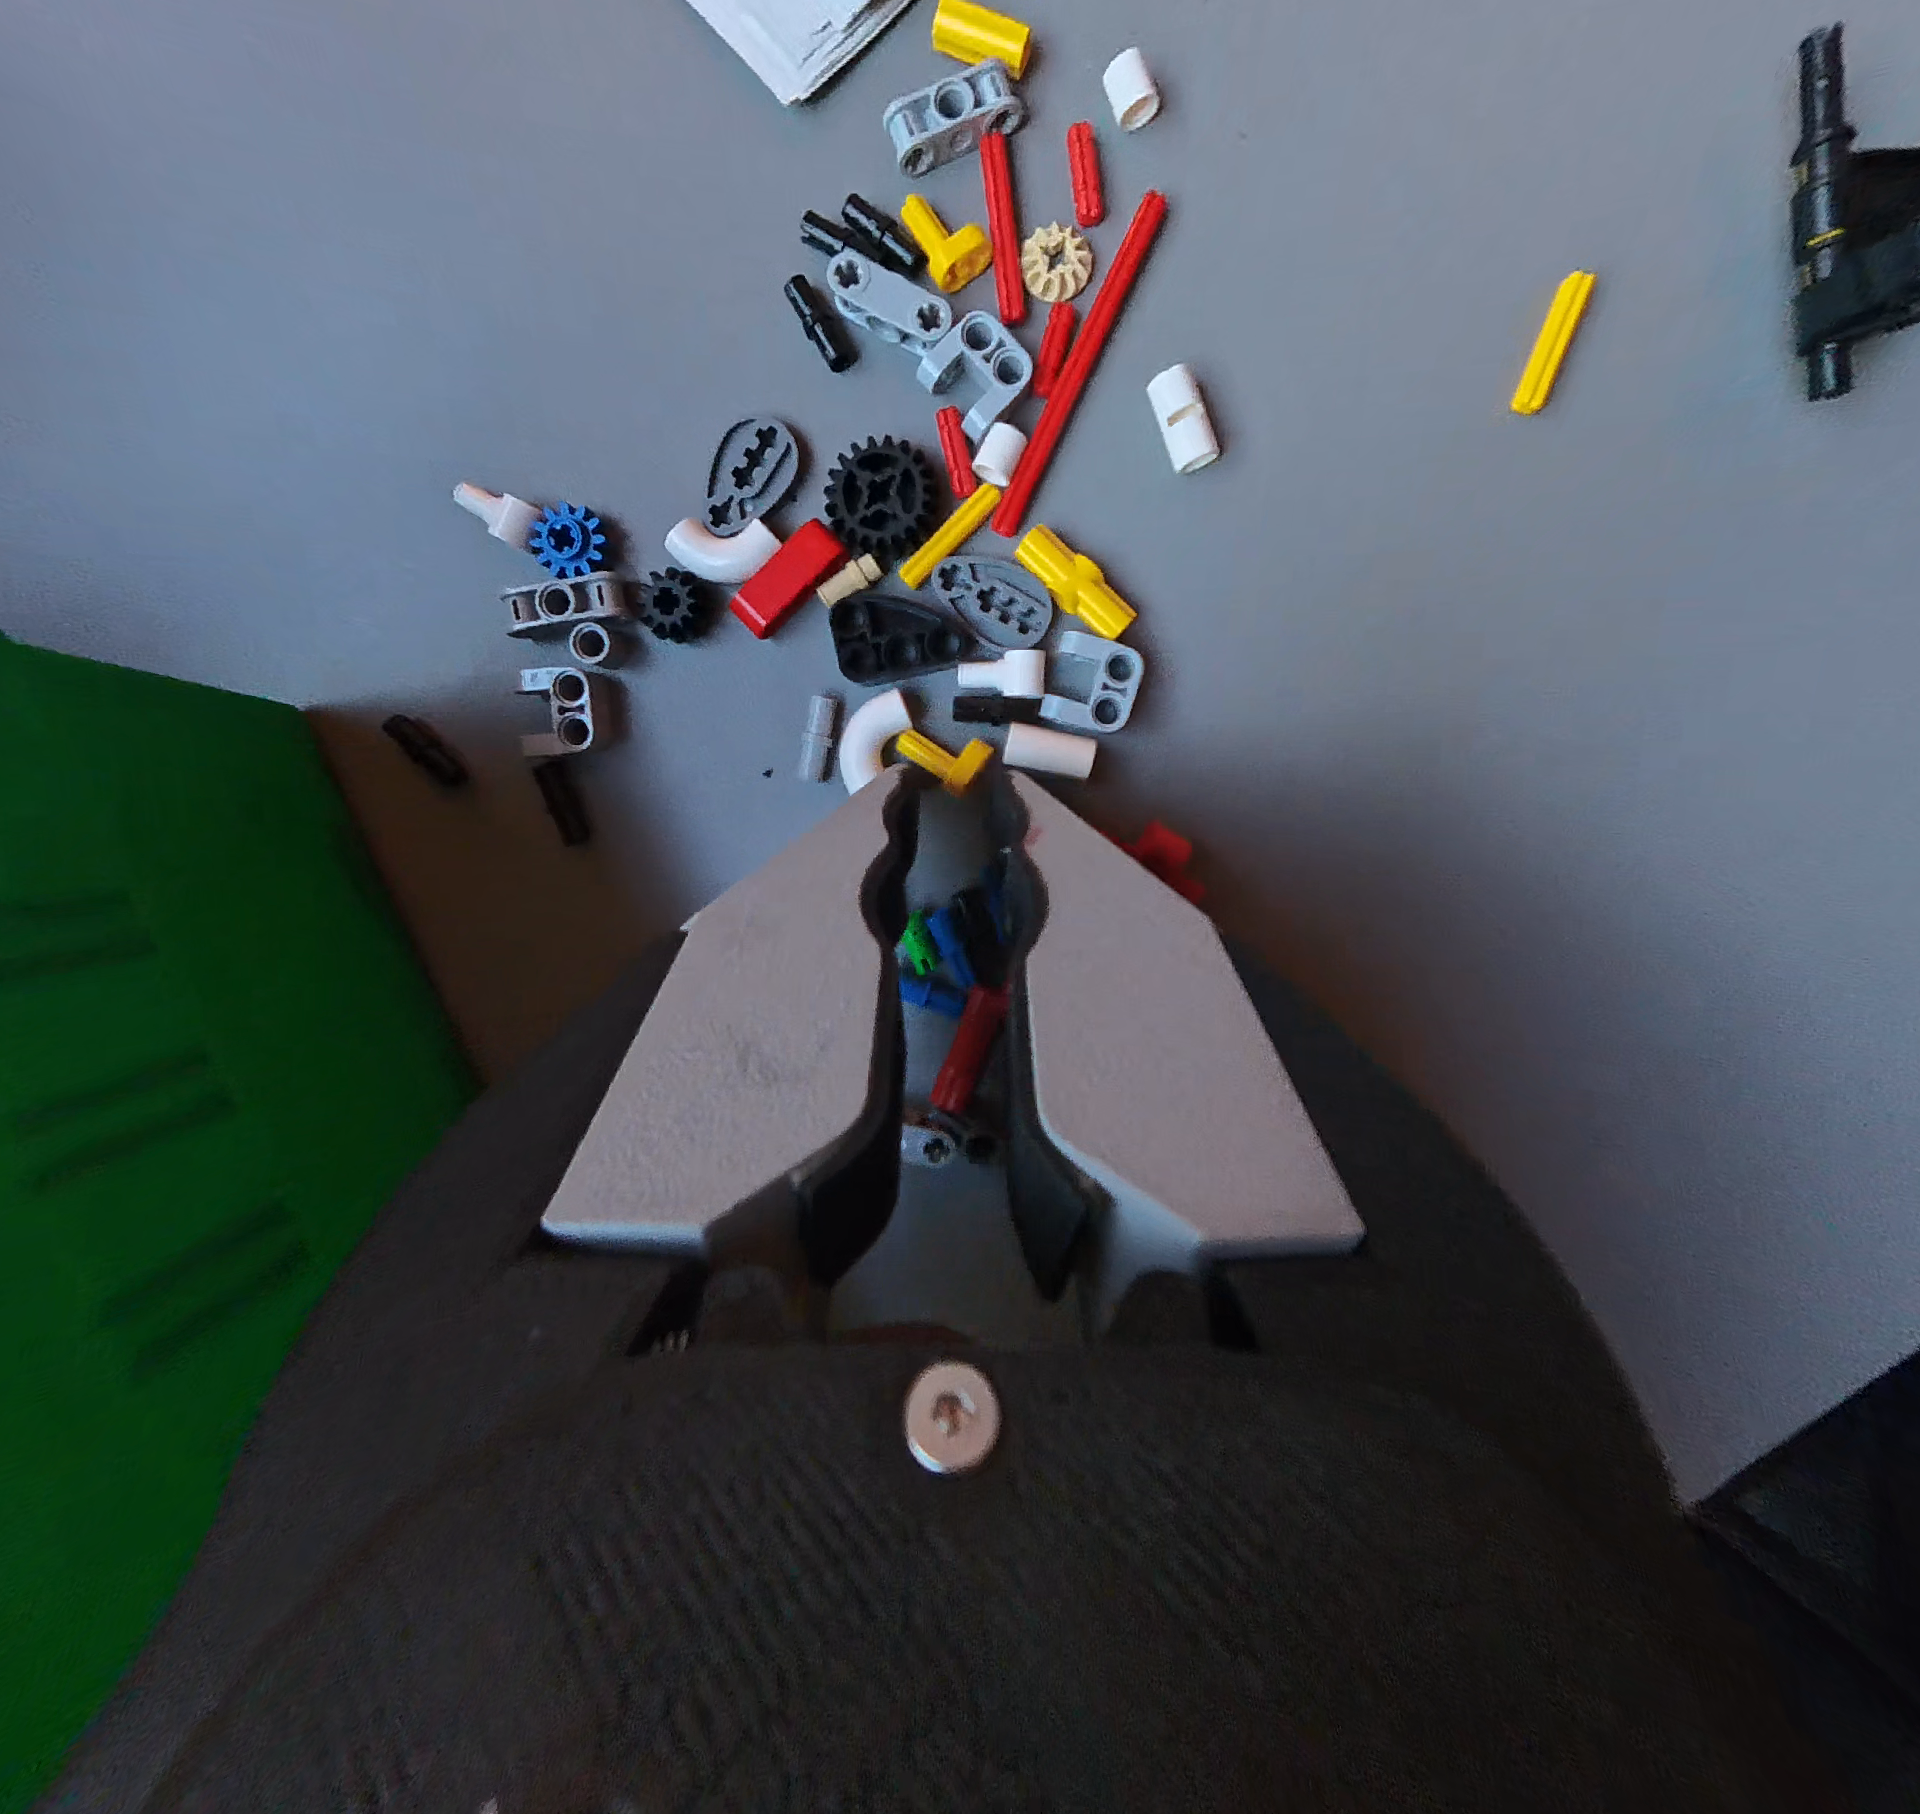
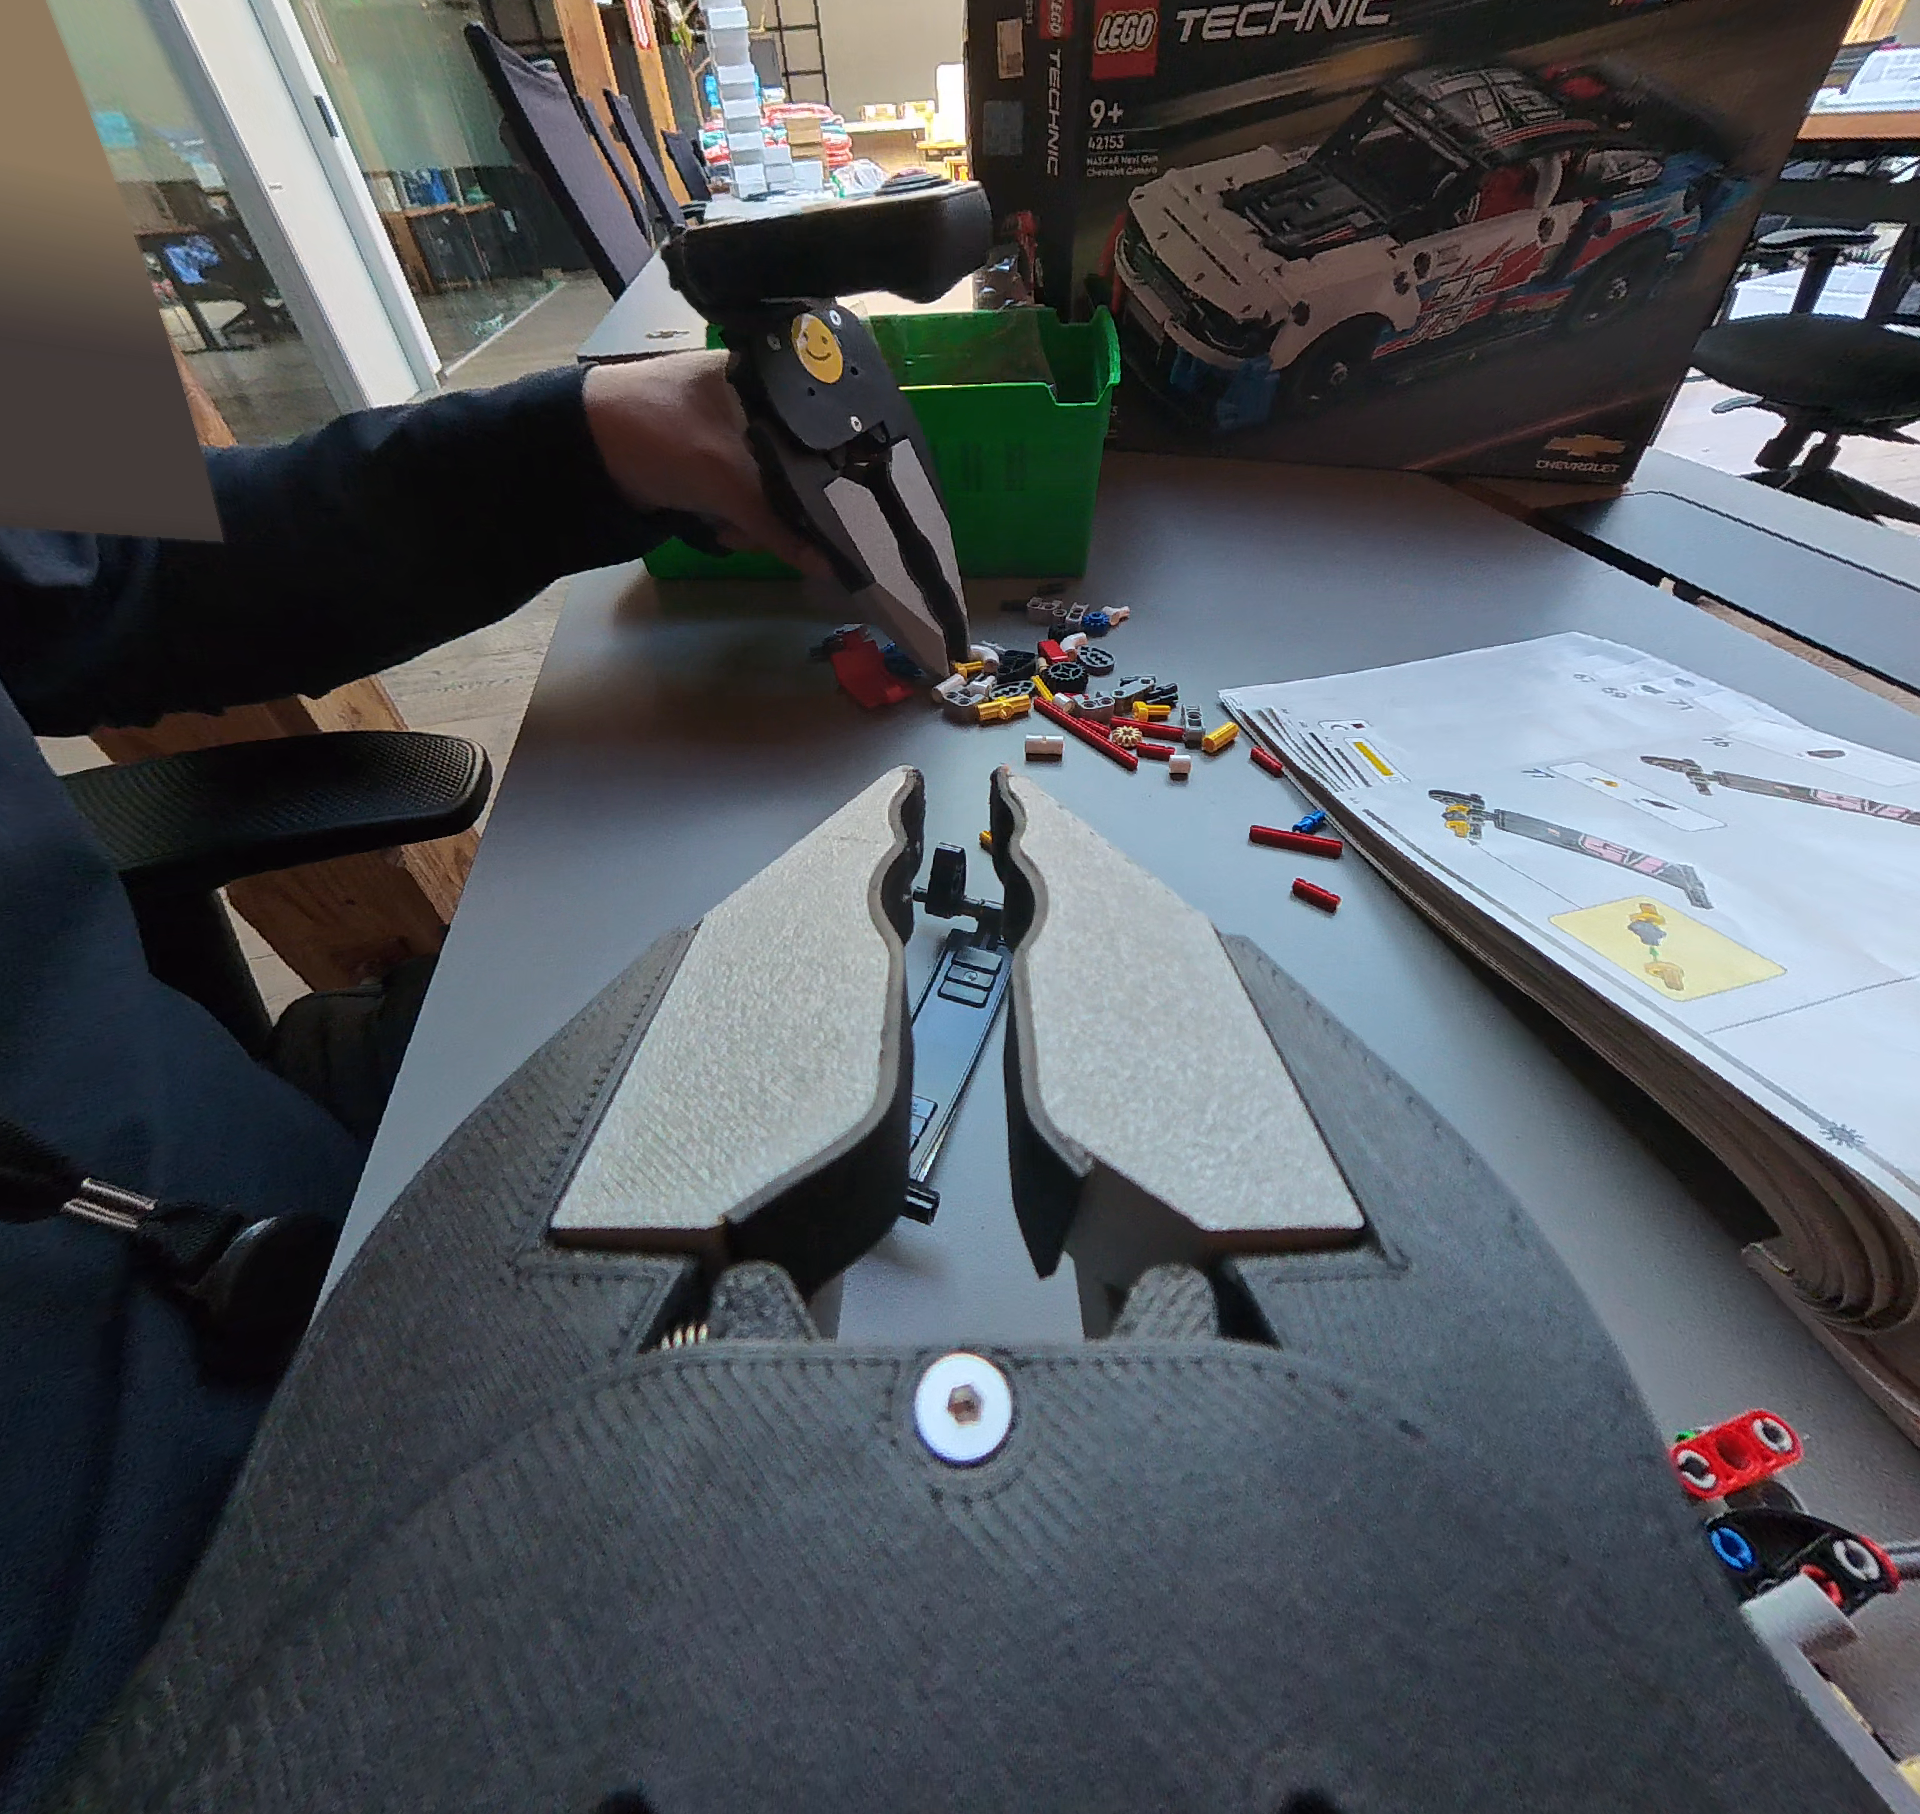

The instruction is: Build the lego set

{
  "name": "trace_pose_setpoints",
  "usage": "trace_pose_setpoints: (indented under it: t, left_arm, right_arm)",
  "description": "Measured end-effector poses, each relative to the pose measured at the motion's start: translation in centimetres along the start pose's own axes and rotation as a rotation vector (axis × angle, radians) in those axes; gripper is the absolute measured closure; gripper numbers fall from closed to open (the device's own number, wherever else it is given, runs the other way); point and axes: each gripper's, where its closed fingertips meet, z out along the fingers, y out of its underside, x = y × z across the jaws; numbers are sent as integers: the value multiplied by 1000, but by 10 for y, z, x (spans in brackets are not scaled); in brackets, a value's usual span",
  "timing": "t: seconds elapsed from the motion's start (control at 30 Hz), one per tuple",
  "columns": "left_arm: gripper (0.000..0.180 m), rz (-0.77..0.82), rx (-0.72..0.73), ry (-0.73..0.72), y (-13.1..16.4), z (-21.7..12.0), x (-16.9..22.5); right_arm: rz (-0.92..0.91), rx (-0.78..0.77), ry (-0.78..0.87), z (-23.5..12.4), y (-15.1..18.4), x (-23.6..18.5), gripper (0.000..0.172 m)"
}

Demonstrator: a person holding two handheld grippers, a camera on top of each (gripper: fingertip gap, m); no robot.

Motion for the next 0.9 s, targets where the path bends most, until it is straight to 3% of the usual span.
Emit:
trace_pose_setpoints:
  t: [0.17,0.57,0.73,0.9]
  left_arm:
    - [178,-5,16,4,0,1,-1]
    - [179,50,56,-46,-7,-11,1]
    - [179,192,152,42,-58,-19,40]
    - [179,392,138,183,-113,23,99]
  right_arm:
    - [3,3,-2,0,0,0,163]
    - [6,-1,-9,1,0,-1,162]
    - [10,5,-17,1,-1,-3,163]
    - [-6,10,4,-1,-2,-1,163]
